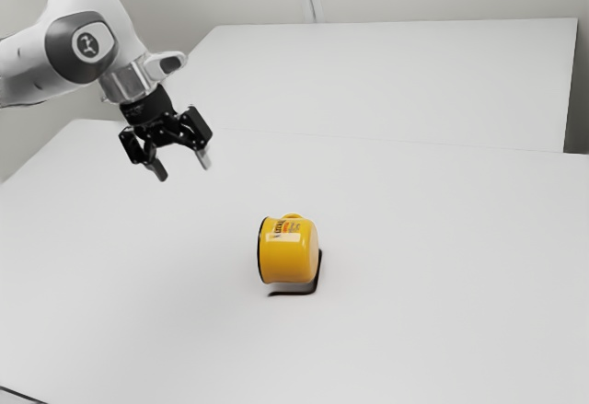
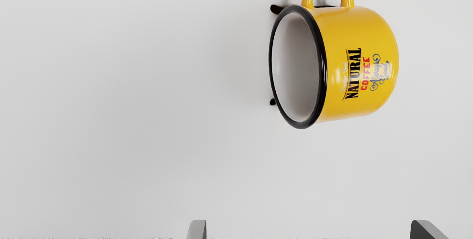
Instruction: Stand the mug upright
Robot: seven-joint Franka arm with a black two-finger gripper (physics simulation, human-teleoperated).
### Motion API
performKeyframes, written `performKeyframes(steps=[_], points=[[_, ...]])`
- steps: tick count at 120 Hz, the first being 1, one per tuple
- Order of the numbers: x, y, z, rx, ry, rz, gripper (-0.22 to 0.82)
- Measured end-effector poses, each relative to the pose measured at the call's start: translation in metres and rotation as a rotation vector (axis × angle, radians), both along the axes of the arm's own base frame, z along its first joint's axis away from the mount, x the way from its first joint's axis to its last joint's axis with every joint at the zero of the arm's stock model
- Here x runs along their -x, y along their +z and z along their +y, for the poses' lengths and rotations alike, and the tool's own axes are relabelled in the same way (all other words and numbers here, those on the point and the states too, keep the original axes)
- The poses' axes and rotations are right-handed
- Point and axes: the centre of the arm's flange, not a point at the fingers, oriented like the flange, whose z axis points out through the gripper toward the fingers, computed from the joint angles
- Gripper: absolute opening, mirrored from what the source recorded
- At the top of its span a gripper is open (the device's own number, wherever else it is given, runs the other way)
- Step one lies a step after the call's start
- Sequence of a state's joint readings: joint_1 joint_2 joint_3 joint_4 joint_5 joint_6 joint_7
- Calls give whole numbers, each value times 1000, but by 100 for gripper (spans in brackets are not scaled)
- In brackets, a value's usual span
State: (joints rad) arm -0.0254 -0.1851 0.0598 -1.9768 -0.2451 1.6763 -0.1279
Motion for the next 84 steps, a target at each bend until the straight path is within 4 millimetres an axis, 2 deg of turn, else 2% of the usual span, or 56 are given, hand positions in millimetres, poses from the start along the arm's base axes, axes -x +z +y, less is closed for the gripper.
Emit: performKeyframes(steps=[30,66,84], points=[[1,-78,-6,149,53,37,60],[-6,-141,-3,349,46,-54,60],[-7,-163,4,441,27,-117,60]])
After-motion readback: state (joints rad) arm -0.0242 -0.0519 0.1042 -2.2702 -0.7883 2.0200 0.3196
